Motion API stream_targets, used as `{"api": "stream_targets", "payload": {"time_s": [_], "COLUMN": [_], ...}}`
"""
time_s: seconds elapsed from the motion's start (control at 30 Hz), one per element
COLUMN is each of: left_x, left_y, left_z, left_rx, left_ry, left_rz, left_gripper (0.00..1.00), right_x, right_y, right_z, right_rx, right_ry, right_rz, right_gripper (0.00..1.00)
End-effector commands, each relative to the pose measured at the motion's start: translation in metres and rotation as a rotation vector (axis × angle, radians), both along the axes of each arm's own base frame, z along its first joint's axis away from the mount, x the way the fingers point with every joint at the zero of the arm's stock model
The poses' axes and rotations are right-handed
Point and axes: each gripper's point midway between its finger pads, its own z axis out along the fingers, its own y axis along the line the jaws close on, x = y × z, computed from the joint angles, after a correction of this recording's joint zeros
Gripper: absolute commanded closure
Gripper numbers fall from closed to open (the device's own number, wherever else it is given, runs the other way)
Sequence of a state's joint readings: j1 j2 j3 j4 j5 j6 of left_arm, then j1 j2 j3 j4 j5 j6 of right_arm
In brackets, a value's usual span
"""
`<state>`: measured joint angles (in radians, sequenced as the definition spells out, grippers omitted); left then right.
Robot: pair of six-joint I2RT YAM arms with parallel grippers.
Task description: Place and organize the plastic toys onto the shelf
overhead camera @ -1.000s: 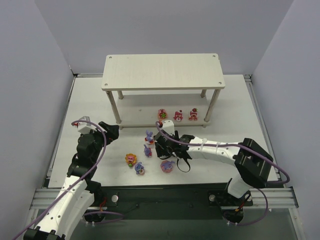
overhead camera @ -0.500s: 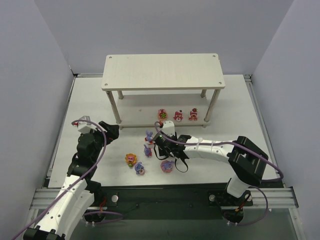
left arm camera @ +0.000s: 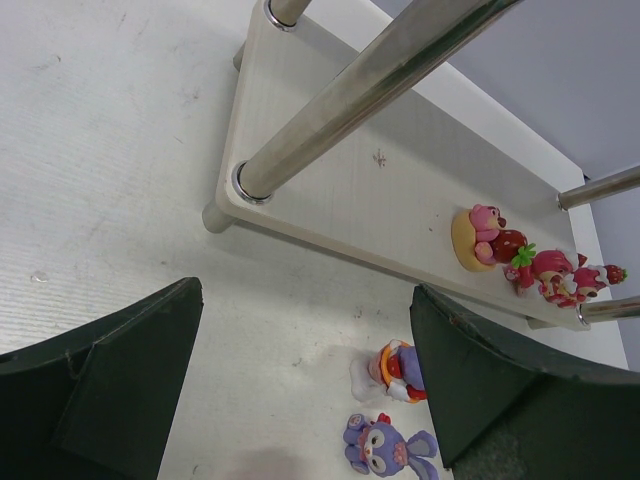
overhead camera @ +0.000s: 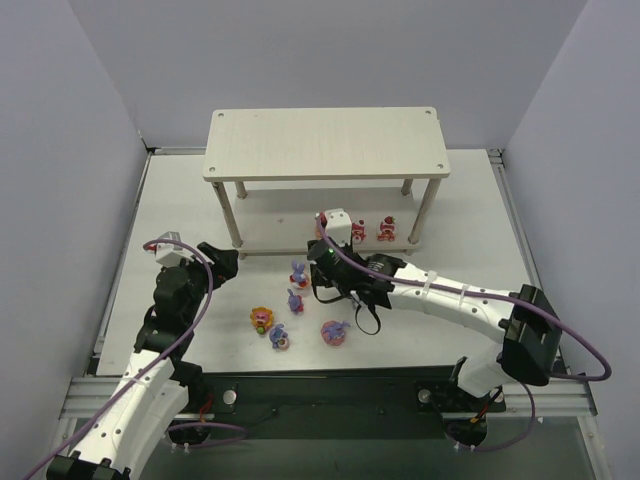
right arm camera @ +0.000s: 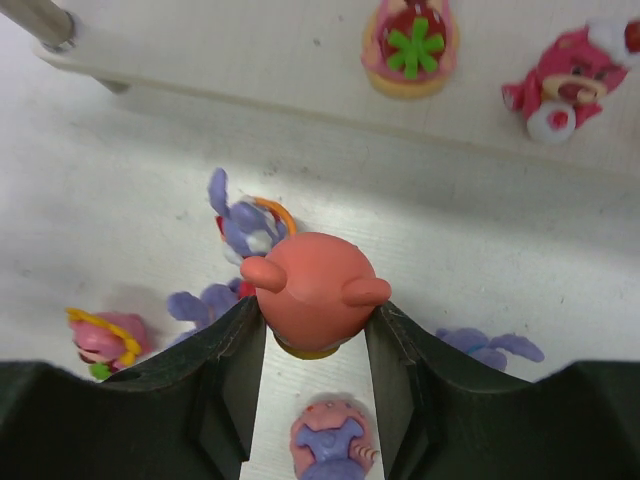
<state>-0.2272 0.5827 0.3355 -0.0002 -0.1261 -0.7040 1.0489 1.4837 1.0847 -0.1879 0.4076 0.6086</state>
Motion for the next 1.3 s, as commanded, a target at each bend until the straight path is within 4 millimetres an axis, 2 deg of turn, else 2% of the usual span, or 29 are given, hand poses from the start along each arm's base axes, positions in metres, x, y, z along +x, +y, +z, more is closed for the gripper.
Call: {"api": "stream_targets", "payload": {"time_s": [0.0, 0.07, 0.1, 0.13, 0.2, 0.27, 0.3, 0.33, 0.53, 0.77, 0.83, 1.27], "left_x": [0.004, 0.004, 0.003, 0.003, 0.003, 0.002, 0.002, 0.002, 0.002, 0.004, 0.004, 0.003], "left_y": [0.000, 0.000, 0.001, 0.001, 0.001, 0.002, 0.002, 0.002, 0.003, 0.002, 0.002, 0.003], "left_z": [0.025, 0.025, 0.025, 0.026, 0.029, 0.032, 0.032, 0.033, 0.033, 0.032, 0.032, 0.031], "left_rx": [-0.020, -0.019, -0.018, -0.017, -0.018, -0.022, -0.023, -0.023, -0.022, -0.018, -0.017, -0.019], "left_ry": [-0.060, -0.058, -0.060, -0.060, -0.066, -0.075, -0.078, -0.081, -0.080, -0.072, -0.072, -0.074], "left_rz": [0.004, 0.006, 0.007, 0.008, 0.011, 0.012, 0.012, 0.012, 0.018, 0.017, 0.016, 0.017], "left_gripper": [0.05, 0.05, 0.05, 0.05, 0.05, 0.05, 0.05, 0.05, 0.05, 0.05, 0.05, 0.05], "right_x": [0.017, 0.024, 0.029, 0.033, 0.041, 0.051, 0.055, 0.059, 0.081, 0.100, 0.106, 0.121], "right_y": [0.014, 0.021, 0.028, 0.033, 0.043, 0.050, 0.056, 0.059, 0.072, 0.074, 0.073, 0.084], "right_z": [0.056, 0.058, 0.070, 0.065, 0.075, 0.068, 0.074, 0.065, 0.052, 0.044, 0.036, 0.003], "right_rx": [0.033, 0.016, 0.038, 0.018, 0.033, 0.015, 0.034, 0.019, 0.021, 0.032, 0.025, 0.008], "right_ry": [-0.116, -0.129, -0.147, -0.145, -0.161, -0.156, -0.159, -0.146, -0.141, -0.149, -0.141, -0.106], "right_rz": [0.013, 0.019, 0.022, 0.029, 0.031, 0.031, 0.035, 0.033, 0.024, 0.002, -0.008, -0.024], "right_gripper": [1.00, 1.00, 1.00, 1.00, 1.00, 1.00, 1.00, 1.00, 1.00, 1.00, 1.00, 1.00]}}
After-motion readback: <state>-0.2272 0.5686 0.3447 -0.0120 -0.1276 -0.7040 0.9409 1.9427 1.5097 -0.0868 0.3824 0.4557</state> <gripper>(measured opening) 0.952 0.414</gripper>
